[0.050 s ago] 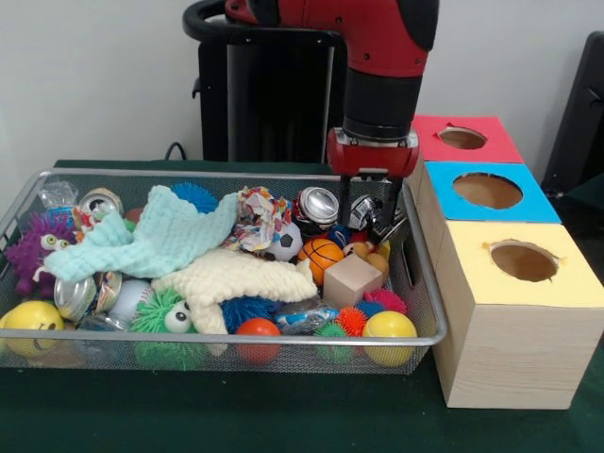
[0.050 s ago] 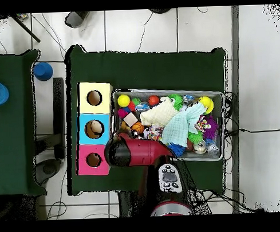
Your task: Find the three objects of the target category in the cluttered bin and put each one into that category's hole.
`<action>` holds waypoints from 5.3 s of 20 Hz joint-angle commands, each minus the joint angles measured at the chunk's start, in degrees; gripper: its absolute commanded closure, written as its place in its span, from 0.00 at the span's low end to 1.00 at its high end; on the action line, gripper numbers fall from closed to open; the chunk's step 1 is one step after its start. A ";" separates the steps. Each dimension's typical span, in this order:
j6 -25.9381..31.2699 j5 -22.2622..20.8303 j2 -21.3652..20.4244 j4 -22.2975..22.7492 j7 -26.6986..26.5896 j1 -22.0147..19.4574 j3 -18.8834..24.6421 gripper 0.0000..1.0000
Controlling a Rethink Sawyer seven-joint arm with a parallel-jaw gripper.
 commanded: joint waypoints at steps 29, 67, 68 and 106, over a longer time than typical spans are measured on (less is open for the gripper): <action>-16.30 12.54 13.07 -5.77 16.05 4.04 -2.39 0.00; -23.91 12.88 12.39 -3.49 14.19 2.99 -1.07 1.00; -23.05 12.87 11.62 -3.18 13.96 3.00 -1.09 1.00; 7.55 13.47 -14.38 5.36 12.10 7.00 -3.37 1.00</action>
